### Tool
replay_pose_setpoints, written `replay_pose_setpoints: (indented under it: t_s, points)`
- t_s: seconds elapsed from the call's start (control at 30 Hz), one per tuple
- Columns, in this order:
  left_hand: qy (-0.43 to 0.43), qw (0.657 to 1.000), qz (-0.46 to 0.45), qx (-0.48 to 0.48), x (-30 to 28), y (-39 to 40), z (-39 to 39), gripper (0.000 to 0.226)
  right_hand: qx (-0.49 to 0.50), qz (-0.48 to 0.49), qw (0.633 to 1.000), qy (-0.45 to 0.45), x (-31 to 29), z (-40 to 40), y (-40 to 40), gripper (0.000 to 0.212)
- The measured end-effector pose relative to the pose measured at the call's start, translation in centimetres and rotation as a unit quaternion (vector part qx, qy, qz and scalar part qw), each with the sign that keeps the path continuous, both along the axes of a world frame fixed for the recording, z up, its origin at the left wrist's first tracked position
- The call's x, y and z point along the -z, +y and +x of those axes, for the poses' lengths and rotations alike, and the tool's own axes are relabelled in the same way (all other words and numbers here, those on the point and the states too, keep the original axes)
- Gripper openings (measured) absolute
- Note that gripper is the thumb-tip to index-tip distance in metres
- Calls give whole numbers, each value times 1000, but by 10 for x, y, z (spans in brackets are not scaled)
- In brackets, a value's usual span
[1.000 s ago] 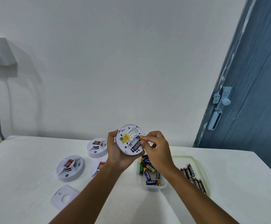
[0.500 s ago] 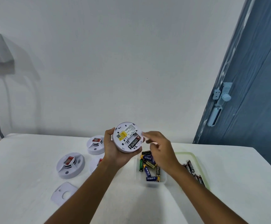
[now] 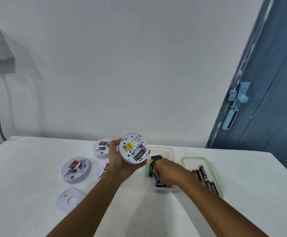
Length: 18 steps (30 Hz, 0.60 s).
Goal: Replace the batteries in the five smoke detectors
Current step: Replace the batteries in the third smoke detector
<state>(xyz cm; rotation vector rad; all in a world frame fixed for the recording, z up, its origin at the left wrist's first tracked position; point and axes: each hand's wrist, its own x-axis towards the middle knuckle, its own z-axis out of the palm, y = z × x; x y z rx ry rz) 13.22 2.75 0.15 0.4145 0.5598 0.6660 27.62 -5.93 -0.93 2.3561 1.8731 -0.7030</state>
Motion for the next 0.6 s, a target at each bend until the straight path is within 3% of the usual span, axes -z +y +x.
replay_pose_setpoints:
  t_s: [0.2,0.6]
  points:
    - [5,1000,-1,-9,0,2,-5,53,-27,-27,998,-45,2,-5,2,25]
    - [-9,1000,-21,-5,0,-1,-2,54,-44,-33,998,-16,2,0,2,33]
